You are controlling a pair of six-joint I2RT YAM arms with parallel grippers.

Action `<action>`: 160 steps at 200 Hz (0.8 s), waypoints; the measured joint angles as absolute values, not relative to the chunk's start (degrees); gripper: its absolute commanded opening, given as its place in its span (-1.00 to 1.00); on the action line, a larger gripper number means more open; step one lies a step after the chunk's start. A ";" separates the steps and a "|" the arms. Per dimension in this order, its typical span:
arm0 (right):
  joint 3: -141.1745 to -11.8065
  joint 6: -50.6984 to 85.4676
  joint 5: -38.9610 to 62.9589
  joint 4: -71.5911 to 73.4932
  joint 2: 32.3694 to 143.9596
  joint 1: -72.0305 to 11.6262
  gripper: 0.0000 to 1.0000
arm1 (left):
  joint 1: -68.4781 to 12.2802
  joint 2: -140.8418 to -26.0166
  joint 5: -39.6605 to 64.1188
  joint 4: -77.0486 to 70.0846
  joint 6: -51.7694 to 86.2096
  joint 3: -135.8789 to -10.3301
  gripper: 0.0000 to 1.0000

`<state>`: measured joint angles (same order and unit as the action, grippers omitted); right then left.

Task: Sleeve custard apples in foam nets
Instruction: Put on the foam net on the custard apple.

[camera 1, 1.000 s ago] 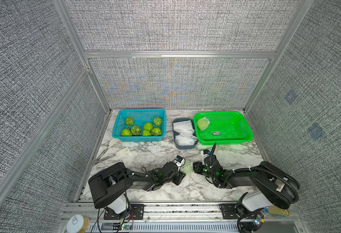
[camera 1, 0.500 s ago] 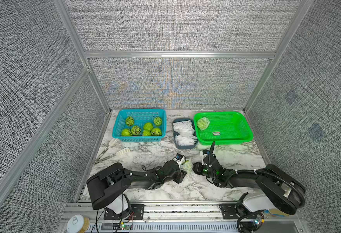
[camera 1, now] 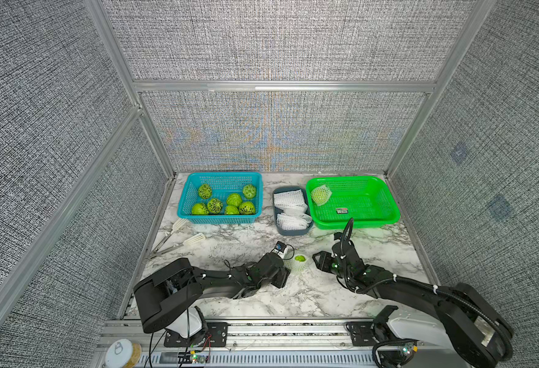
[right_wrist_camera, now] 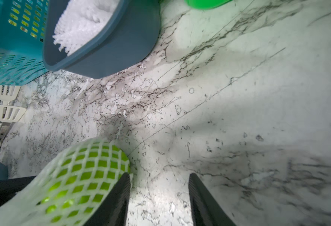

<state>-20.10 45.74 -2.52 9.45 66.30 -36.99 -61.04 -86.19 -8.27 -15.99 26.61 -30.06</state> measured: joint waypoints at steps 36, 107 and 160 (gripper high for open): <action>-16.69 40.86 -1.69 10.87 54.89 -37.19 0.28 | -61.04 -80.99 -10.17 -14.35 26.46 -29.32 0.40; -16.93 22.48 3.29 15.75 46.96 -43.31 0.64 | -61.01 -66.70 -20.21 -10.13 26.35 -27.68 0.54; -19.57 15.44 1.48 17.96 59.40 -45.78 0.70 | -60.97 -56.45 -26.17 -11.81 23.31 -24.43 0.98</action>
<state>-19.57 15.44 1.48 17.96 59.40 -45.78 -60.97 -56.45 -26.17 -11.81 23.31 -24.43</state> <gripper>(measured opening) 0.846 0.999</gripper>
